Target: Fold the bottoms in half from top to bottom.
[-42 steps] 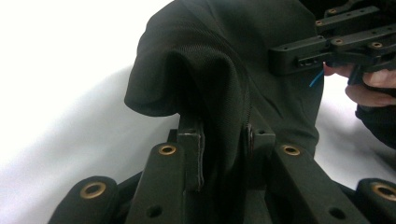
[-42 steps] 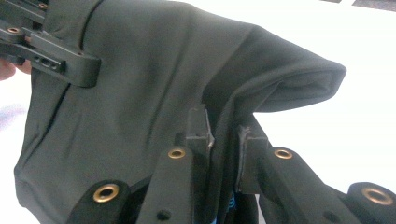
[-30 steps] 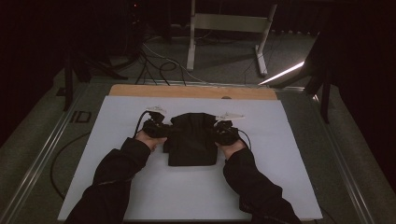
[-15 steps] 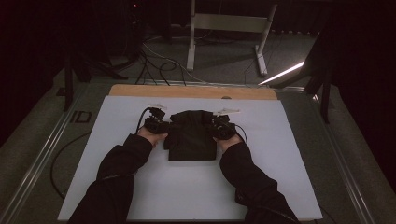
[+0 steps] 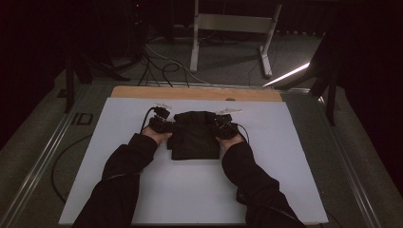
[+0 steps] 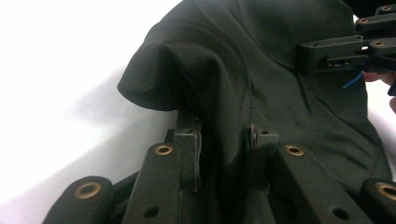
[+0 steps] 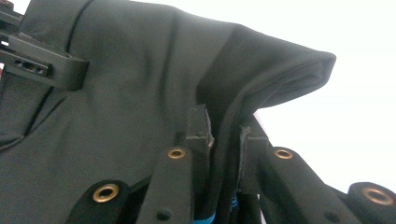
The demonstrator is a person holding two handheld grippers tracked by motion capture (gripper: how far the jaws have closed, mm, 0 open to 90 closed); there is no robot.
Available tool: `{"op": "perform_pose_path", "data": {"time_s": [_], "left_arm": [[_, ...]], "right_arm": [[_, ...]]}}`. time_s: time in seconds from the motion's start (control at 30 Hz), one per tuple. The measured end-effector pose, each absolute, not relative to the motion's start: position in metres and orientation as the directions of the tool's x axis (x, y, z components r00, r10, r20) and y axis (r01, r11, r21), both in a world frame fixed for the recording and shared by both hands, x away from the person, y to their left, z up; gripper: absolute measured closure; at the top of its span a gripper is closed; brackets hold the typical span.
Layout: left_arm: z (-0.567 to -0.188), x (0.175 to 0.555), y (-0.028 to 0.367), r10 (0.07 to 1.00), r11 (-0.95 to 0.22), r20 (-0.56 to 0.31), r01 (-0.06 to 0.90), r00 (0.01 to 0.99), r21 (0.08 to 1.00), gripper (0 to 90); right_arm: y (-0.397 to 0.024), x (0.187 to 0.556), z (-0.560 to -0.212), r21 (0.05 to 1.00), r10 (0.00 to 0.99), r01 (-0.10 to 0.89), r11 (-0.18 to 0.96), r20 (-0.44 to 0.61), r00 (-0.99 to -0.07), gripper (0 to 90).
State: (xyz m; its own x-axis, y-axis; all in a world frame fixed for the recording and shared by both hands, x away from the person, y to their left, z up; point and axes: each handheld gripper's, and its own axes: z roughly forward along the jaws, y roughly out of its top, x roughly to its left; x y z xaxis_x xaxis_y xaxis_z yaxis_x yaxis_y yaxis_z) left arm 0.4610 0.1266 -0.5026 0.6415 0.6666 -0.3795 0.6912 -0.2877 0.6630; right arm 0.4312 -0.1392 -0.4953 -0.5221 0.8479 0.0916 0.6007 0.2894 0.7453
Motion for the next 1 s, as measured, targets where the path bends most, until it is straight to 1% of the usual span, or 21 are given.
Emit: {"op": "perform_pose_path", "data": {"time_s": [0.23, 0.73, 0.8, 0.93, 1.0], "left_arm": [[-0.506, 0.464, 0.127, 0.68, -0.278, -0.387, 0.707, 0.623, 0.65, 69.7], [-0.511, 0.468, 0.125, 0.712, -0.279, -0.366, 0.72, 0.599, 0.635, 66.0], [-0.512, 0.468, 0.123, 0.72, -0.279, -0.359, 0.722, 0.593, 0.633, 64.2], [-0.512, 0.469, 0.123, 0.729, -0.292, -0.339, 0.718, 0.595, 0.632, 63.4], [-0.513, 0.469, 0.122, 0.738, -0.295, -0.33, 0.721, 0.589, 0.628, 59.6]], "right_arm": [[-0.139, 0.436, -0.501, 0.732, 0.853, 0.617, 0.289, 0.096, -0.513, 78.2], [-0.137, 0.445, -0.509, 0.703, 0.865, 0.648, 0.294, 0.094, -0.494, 76.4], [-0.137, 0.446, -0.51, 0.697, 0.865, 0.653, 0.297, 0.093, -0.493, 76.2], [-0.137, 0.448, -0.511, 0.692, 0.865, 0.655, 0.303, 0.088, -0.493, 76.0], [-0.137, 0.449, -0.512, 0.688, 0.864, 0.656, 0.311, 0.083, -0.496, 74.8]]}}
